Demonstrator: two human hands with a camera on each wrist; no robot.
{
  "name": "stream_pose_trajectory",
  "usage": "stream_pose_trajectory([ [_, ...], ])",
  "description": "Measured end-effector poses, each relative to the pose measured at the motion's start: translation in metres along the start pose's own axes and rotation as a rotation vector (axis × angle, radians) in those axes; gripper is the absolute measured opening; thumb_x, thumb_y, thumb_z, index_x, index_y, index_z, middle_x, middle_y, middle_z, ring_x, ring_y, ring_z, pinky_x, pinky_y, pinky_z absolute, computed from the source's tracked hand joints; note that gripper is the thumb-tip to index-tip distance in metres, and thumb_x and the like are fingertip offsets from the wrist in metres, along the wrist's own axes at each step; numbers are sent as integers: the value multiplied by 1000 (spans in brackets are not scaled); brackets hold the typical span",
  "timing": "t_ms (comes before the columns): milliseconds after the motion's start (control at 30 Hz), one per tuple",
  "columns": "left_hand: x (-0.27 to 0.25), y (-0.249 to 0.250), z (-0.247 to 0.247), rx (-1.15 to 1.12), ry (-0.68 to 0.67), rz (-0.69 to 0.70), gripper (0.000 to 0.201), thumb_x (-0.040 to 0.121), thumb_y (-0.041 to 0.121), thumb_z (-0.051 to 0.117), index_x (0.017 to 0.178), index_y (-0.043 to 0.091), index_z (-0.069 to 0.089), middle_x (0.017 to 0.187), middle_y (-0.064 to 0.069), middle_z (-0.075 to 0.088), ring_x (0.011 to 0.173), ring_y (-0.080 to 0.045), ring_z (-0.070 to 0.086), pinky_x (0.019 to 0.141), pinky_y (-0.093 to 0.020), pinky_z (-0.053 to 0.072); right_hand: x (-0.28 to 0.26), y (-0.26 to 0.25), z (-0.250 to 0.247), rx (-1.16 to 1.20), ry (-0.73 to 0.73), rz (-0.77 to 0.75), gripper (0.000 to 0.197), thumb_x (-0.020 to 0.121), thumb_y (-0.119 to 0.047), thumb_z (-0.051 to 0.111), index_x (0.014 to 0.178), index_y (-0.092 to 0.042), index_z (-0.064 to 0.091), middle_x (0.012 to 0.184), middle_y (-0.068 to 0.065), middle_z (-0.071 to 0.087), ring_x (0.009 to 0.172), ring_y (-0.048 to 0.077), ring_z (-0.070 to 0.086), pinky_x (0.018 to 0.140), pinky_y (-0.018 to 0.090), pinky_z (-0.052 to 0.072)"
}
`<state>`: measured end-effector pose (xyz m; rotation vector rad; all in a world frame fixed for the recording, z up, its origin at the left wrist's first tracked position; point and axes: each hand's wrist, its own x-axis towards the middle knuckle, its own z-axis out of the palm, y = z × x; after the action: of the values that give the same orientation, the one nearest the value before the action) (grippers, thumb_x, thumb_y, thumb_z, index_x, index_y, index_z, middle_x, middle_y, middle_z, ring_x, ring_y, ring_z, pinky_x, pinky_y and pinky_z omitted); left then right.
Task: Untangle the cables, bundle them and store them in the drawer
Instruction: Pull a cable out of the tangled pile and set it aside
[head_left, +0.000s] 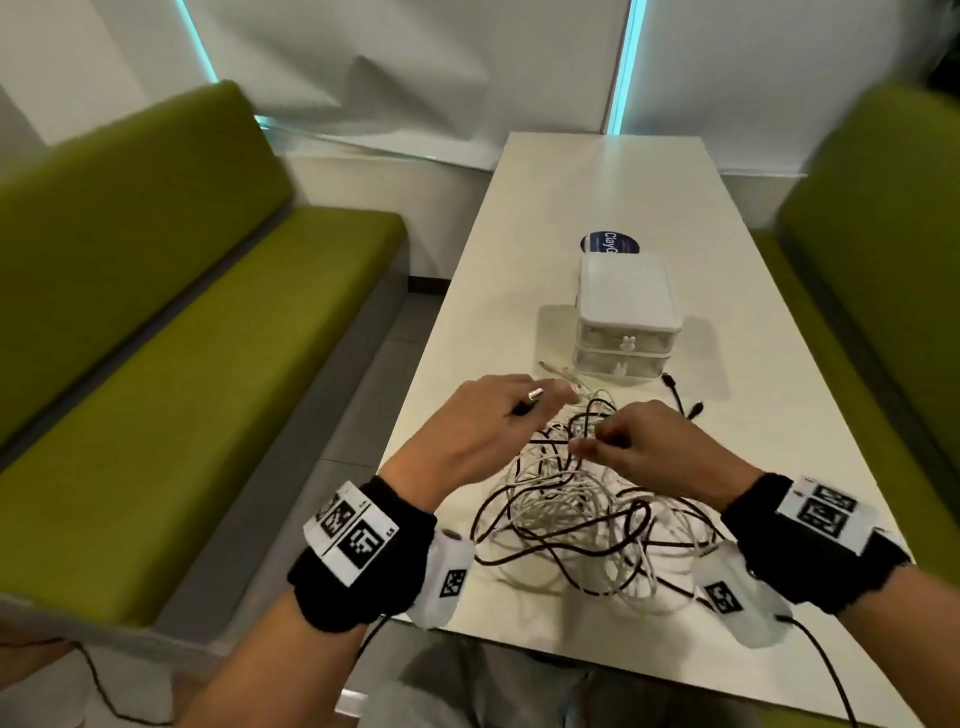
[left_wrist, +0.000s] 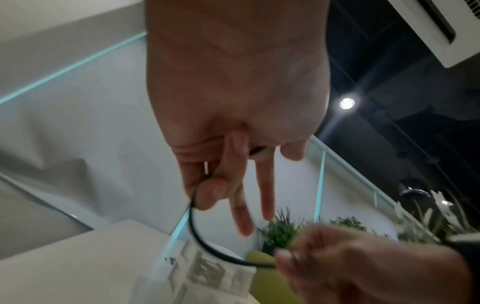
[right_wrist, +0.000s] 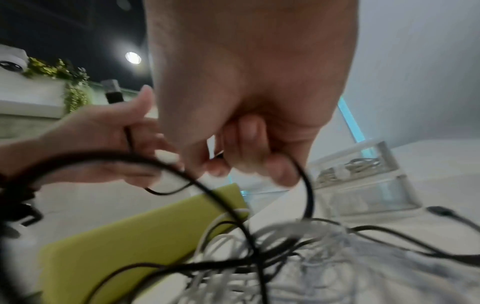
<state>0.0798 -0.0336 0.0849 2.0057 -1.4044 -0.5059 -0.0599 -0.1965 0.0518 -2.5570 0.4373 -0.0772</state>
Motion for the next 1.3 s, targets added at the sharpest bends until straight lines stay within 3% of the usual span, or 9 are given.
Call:
stream_pose_trajectory([
  [100, 3, 3, 21, 205, -116, 7, 47, 97, 59, 24, 132, 42, 50, 116, 4, 63, 103, -18, 58, 92, -37, 43, 3, -13, 15, -34, 110, -49, 33, 89, -39, 63, 64, -18, 65, 51, -3, 55, 47, 10, 46, 50, 31, 35],
  [233, 10, 0, 33, 296, -184, -58, 42, 97, 57, 34, 73, 28, 53, 71, 7, 56, 79, -25, 56, 65, -36, 37, -2, -14, 21, 42, 142, -5, 26, 81, -29, 63, 61, -14, 59, 58, 3, 60, 56, 18, 52, 55, 36, 37],
  [367, 15, -3, 33, 204, -10, -43, 52, 94, 55, 46, 61, 16, 54, 51, 2, 48, 55, -20, 49, 53, -34, 31, -12, -4, 29, 273, 127, 48, 53, 85, -56, 60, 57, -11, 52, 56, 15, 40, 51, 14, 32, 52, 31, 24],
  [467, 14, -2, 28, 53, 77, -43, 56, 92, 55, 49, 54, 16, 36, 48, 4, 33, 47, -17, 31, 51, -34, 23, -18, 0, 39, 421, 77, 86, 62, 89, -60, 54, 54, -15, 32, 53, 4, 26, 49, 17, 27, 51, 31, 23],
  [667, 15, 7, 12, -713, 288, -146, 43, 96, 33, 56, 56, 22, 41, 47, 11, 25, 43, -12, 23, 49, -29, 23, -23, -1, 51, 629, -38, 171, 60, 91, -62, 46, 53, -16, 45, 47, 6, 44, 45, 18, 46, 54, 21, 40],
  [800, 14, 15, -1, -842, 401, -172, 43, 97, 34, 53, 59, 19, 41, 48, 8, 28, 45, -13, 25, 55, -31, 34, -19, -3, 47, 613, 18, 129, 61, 91, -63, 44, 50, -19, 46, 47, 4, 47, 44, 17, 45, 54, 20, 39],
  [967, 17, -6, 6, -490, 460, -137, 25, 102, 27, 44, 91, 17, 63, 89, 1, 62, 58, -13, 63, 79, -28, 50, -18, -2, 36, 806, 182, 180, 47, 94, -56, 43, 63, -22, 55, 52, -7, 37, 48, 14, 41, 52, 25, 38],
  [1167, 9, 3, 33, 71, 224, 191, 58, 90, -1, 51, 136, 34, 45, 130, 19, 47, 98, 10, 54, 93, -28, 48, -14, -11, 47, 97, 206, 131, 44, 103, -46, 27, 68, -23, 39, 61, 2, 53, 62, 25, 50, 60, 33, 35],
  [1300, 5, 12, 53, 279, 60, 196, 54, 88, 10, 50, 136, 31, 38, 137, 9, 39, 106, -27, 59, 89, -39, 47, -14, -14, 57, 141, 75, 267, 25, 90, -35, 31, 84, -17, 48, 81, 8, 54, 80, 35, 59, 64, 34, 41],
])
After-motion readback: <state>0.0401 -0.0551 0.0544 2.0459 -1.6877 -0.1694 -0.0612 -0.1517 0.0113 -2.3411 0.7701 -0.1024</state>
